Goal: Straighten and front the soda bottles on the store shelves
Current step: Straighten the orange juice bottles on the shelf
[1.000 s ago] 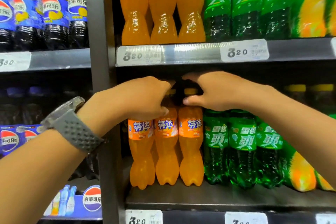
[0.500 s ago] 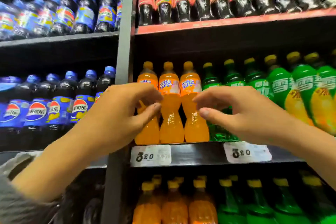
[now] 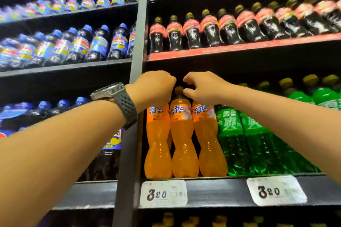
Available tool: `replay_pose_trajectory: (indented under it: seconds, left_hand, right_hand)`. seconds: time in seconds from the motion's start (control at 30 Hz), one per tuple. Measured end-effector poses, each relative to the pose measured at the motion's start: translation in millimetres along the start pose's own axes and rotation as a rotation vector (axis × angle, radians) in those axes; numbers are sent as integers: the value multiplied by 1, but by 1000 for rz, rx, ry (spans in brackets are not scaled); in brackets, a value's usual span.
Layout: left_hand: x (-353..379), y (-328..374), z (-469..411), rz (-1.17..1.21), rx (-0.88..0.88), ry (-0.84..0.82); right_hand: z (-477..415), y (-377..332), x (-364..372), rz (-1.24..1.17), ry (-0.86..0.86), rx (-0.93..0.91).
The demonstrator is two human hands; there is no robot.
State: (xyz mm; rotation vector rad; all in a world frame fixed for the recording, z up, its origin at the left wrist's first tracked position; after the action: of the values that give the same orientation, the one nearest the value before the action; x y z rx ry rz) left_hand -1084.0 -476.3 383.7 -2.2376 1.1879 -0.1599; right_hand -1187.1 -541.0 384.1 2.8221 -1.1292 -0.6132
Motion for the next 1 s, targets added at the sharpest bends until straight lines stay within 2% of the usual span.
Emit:
replay_pose_trajectory:
  seconds: [0.1, 0.27, 0.43, 0.83, 0.93, 1.0]
  left_hand:
    - [0, -5, -12, -93, 4, -87]
    - [9, -5, -26, -139, 16, -362]
    - [17, -3, -31, -80, -1, -481]
    - [13, 2, -29, -62, -58, -436]
    - [9, 0, -32, -32, -95, -327]
    - [5, 1, -35, 66, -118, -171]
  right_hand:
    - [-17, 4, 9, 6, -2, 34]
    - [-33, 3, 20, 112, -34, 91]
    - [-26, -6, 32, 145, -82, 57]
    - [-19, -2, 25, 101, -103, -15]
    - [-16, 16, 5, 21, 56, 32]
    - [-13, 34, -4, 62, 90, 79]
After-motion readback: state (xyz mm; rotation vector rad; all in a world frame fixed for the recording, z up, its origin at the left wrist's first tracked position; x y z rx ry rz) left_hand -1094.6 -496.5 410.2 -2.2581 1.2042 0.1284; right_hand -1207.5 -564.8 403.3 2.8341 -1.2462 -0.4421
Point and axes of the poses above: each hand's wrist, its own z-axis away from the middle knuckle, its own x-axis out of the palm, y = z × x, the point moved 6 cm from there along -z, towards the middle knuckle, and after that the axes turned 3 degrees about x, right-handed, at the moved point
